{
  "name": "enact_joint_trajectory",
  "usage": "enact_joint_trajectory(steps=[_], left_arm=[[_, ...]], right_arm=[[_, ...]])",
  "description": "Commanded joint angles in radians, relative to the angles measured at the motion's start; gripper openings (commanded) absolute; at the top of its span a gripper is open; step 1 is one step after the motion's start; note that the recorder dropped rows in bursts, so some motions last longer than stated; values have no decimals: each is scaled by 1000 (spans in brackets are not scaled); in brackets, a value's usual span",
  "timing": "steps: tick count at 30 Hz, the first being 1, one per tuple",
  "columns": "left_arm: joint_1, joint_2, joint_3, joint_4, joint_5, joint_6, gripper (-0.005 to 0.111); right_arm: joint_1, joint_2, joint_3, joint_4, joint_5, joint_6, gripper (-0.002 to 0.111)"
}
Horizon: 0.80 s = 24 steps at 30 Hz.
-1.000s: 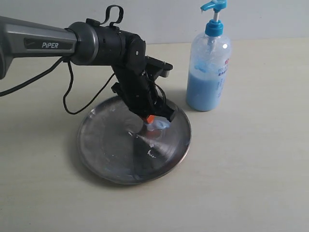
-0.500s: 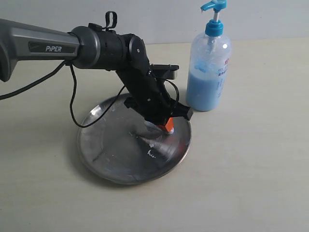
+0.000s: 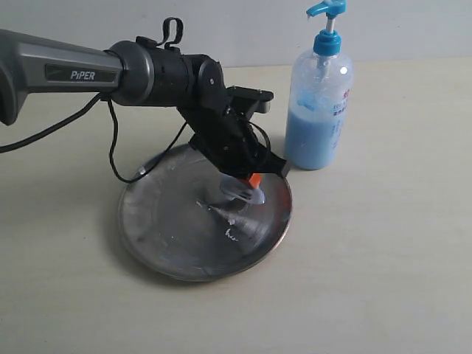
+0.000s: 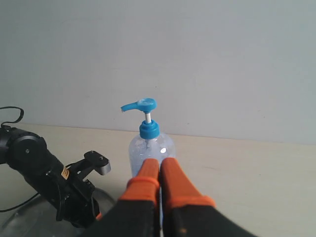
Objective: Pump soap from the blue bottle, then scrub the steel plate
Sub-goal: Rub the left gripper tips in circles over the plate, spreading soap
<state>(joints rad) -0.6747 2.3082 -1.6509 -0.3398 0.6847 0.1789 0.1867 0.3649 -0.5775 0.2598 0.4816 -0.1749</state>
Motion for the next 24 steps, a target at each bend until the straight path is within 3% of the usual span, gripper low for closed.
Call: enact_joint_trajectory(steps=[1, 14, 24], left_arm=[[8, 8, 8, 100, 48, -9, 0], [26, 8, 8, 230, 219, -33, 0], [-7, 8, 8, 35, 238, 17, 0]], right_arm=[[0, -4, 2, 1, -2, -9, 4], [0, -4, 2, 1, 0, -9, 4], [0, -4, 2, 1, 0, -9, 4]])
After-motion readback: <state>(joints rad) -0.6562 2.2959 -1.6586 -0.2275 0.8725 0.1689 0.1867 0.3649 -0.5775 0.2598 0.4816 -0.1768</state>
